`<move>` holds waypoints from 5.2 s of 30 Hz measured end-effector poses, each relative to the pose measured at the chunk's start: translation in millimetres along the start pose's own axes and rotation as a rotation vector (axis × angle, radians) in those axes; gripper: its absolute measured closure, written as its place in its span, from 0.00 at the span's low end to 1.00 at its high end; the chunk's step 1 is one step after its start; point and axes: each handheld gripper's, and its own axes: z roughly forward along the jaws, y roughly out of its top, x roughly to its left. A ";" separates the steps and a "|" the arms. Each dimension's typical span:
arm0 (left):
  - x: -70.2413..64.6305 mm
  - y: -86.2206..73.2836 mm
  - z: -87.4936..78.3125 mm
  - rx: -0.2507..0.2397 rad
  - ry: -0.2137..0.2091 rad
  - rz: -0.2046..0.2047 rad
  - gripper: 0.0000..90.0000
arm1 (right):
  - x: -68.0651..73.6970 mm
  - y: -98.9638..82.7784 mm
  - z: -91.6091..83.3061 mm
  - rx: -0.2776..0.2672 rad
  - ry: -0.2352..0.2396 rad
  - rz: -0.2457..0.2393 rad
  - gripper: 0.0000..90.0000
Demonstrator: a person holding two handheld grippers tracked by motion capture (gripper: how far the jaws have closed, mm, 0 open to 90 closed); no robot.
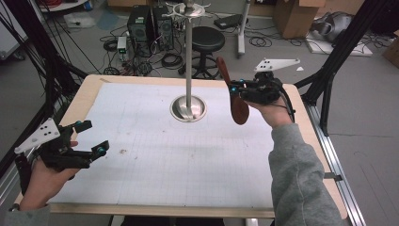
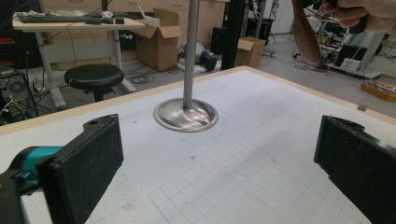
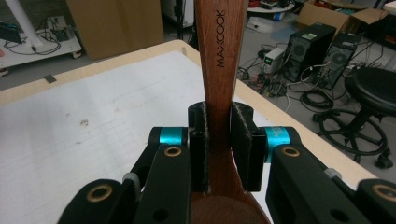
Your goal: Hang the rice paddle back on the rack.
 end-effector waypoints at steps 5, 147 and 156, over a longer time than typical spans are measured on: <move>-0.5 -0.2 -1.6 -0.003 0.001 -0.004 0.02 | -5.1 9.4 -0.4 -0.005 0.000 0.001 0.87; 4.2 -7.4 -28.7 -0.015 0.037 -0.031 0.02 | -36.5 73.1 62.0 -0.219 0.005 0.093 0.86; 3.7 -8.7 -27.6 -0.006 0.035 -0.030 0.02 | -37.8 71.3 64.8 -0.232 0.026 0.104 0.86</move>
